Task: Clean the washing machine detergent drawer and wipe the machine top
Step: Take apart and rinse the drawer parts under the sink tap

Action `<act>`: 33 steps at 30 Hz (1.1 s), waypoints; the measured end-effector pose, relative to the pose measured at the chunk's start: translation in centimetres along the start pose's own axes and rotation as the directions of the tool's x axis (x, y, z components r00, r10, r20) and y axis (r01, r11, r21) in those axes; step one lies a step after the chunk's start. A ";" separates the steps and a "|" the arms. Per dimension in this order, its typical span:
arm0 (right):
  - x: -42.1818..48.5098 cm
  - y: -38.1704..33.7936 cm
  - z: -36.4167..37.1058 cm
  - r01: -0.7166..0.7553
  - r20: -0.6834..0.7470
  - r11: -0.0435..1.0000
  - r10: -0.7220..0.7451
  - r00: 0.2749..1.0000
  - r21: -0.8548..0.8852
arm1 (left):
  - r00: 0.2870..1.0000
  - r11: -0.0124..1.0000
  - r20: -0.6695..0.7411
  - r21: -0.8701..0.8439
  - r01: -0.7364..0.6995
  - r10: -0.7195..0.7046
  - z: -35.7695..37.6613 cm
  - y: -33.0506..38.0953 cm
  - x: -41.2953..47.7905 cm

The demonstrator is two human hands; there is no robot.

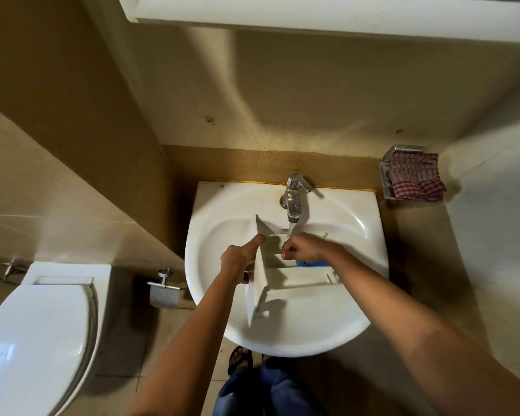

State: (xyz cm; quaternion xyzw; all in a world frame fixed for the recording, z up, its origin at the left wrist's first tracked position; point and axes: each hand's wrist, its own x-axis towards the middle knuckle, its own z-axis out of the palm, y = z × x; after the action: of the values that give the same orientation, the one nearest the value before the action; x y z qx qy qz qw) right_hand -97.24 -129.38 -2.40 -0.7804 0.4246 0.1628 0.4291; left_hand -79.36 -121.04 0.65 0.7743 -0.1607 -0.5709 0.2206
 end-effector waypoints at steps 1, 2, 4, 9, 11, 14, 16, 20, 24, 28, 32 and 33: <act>0.1 0.3 -0.1 0.006 -0.025 0.998 -0.005 1.000 0.056 | 1.000 1.000 0.017 0.003 0.014 -0.014 0.1 0.3 -0.1; 0.0 0.3 -0.4 0.022 -0.038 0.994 -0.018 0.999 0.110 | 0.999 1.000 0.028 0.013 0.023 -0.023 0.2 0.6 -0.3; -0.1 0.5 -0.9 0.037 -0.055 0.984 -0.028 0.998 0.172 | 0.999 0.999 0.034 0.022 0.037 -0.038 0.2 0.9 -0.5; 0.4 1.7 -1.3 -0.042 -0.236 0.911 0.150 0.960 0.411 | 1.000 0.998 -0.021 0.058 0.013 -0.012 -1.0 0.4 -0.2; 0.5 1.6 -1.5 -0.048 -0.251 0.788 0.252 0.935 0.613 | 0.995 0.993 -0.087 0.109 -0.045 0.055 -1.9 0.2 -0.2; 0.6 0.3 -1.5 0.031 -0.174 0.448 0.282 0.944 0.894 | 0.975 0.970 -0.157 0.208 -0.124 0.159 -3.0 -0.2 -1.1; 0.7 -0.5 -1.6 0.054 -0.110 0.221 0.249 0.962 0.974 | 0.962 0.962 -0.189 0.226 -0.154 0.198 -3.4 -0.5 -1.7; 0.7 -0.9 -2.4 0.053 -0.093 0.187 0.210 0.973 0.981 | 0.951 0.971 -0.204 0.100 -0.217 0.234 -4.1 -1.6 -2.2; 0.0 -0.7 -2.8 0.029 -0.172 0.475 0.260 0.950 0.879 | 0.948 0.969 -0.205 0.011 -0.248 0.245 -3.4 -3.1 -1.7; -0.5 -0.6 -3.0 0.014 -0.247 0.575 0.329 0.911 0.818 | 0.949 0.960 -0.172 -0.041 -0.275 0.264 -2.3 -3.6 -0.7; -0.6 -0.7 -2.4 0.119 -0.379 0.522 0.426 0.821 0.845 | 0.962 0.947 -0.097 -0.174 -0.269 0.256 -0.7 -4.3 -0.5; -0.7 -0.6 -1.7 0.157 -0.473 0.595 0.422 0.774 0.788 | 0.964 0.944 -0.086 -0.197 -0.264 0.252 -0.3 -4.6 -0.3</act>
State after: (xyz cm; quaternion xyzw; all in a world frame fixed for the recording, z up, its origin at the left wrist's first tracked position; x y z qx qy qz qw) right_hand -97.31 -130.20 -0.66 -0.4781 0.6275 -0.2736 0.5503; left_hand -79.16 -116.95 -1.40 0.7360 -0.1936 -0.5276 0.3774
